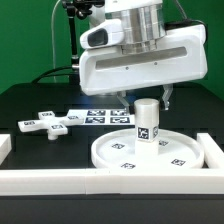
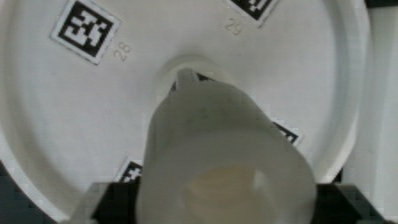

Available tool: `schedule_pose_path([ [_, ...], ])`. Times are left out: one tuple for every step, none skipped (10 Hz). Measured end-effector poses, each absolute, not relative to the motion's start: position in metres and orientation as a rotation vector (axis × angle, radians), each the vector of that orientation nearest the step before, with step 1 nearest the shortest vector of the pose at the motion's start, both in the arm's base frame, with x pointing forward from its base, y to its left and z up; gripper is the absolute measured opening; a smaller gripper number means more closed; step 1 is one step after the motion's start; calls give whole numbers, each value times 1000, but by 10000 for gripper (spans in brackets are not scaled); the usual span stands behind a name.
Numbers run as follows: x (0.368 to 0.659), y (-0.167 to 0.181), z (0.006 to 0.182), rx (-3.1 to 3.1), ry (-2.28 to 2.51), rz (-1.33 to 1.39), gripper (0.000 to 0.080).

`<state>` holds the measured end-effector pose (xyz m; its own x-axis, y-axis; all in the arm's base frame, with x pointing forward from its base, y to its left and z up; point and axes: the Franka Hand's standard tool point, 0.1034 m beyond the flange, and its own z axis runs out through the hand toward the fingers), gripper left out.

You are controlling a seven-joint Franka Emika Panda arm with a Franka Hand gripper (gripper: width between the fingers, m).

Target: Assemble round table

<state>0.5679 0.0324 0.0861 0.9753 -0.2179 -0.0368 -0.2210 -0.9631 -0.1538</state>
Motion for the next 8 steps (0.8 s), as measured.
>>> schedule_pose_path([
  [567,32,86,-2941,523,35,409],
  [565,33,86,-2901,710,51,409],
  [563,34,86,-2855,855,62,409],
  [562,35,86,-2780,1066,73,410],
  [561,37,85,-2718,1221,81,410],
  [561,37,85,-2692,1272,87,410],
  [561,38,85,-2654,1336,96,410],
  [561,38,85,-2595,1438,109,410],
])
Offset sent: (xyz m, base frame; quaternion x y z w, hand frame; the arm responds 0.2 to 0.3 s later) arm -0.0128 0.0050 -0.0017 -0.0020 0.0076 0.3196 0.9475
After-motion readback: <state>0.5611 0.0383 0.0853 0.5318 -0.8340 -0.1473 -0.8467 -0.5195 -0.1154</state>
